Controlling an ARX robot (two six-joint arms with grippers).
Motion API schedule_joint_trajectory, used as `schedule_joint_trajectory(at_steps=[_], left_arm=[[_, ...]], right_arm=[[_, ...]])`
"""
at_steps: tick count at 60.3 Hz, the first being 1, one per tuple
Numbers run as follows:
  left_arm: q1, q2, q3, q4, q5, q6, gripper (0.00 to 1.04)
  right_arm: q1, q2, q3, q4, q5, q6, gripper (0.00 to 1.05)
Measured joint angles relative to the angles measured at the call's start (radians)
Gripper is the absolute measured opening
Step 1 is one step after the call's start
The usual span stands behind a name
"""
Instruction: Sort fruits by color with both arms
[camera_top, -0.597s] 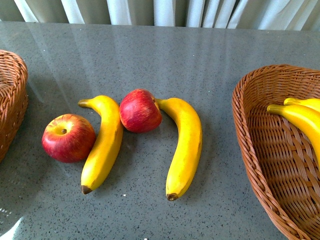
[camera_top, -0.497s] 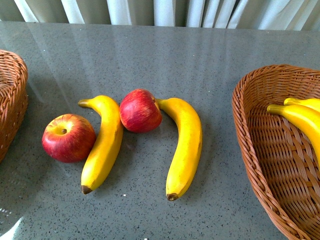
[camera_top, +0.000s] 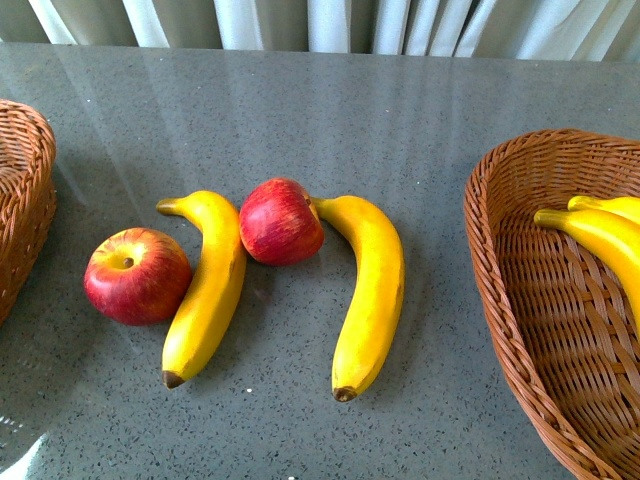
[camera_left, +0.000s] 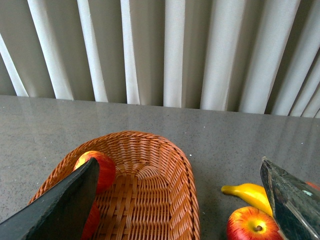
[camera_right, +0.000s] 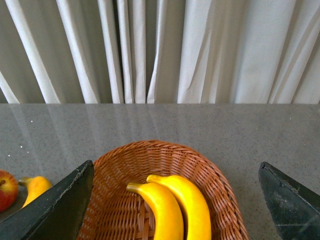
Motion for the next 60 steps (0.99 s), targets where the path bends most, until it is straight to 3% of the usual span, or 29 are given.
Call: schedule_joint_trajectory(at_steps=[30,37,40,51,60], left_arm=[[0.000,0.000,0.000,0.000,0.000,0.000,0.96],[0.015,0.207,0.140,-0.306,0.233,-0.118,0.96],[-0.024,0.334,0.187,-0.349,0.243,-0.166,0.96],[-0.096,0.649,0.278,-0.178,0.184,-0.203,0.96],[-0.114,0.903,0.377,0.002,0.174,-0.116,0.96]], right_arm=[[0.000,0.000,0.000,0.000,0.000,0.000,0.96],[0.000,0.000,0.000,0.000,0.000,0.000,0.96],[0.000,0.000,0.000,0.000,0.000,0.000,0.96],[0.000,0.000,0.000,0.000,0.000,0.000,0.96],[0.000,0.000,0.000,0.000,0.000,0.000,0.96]])
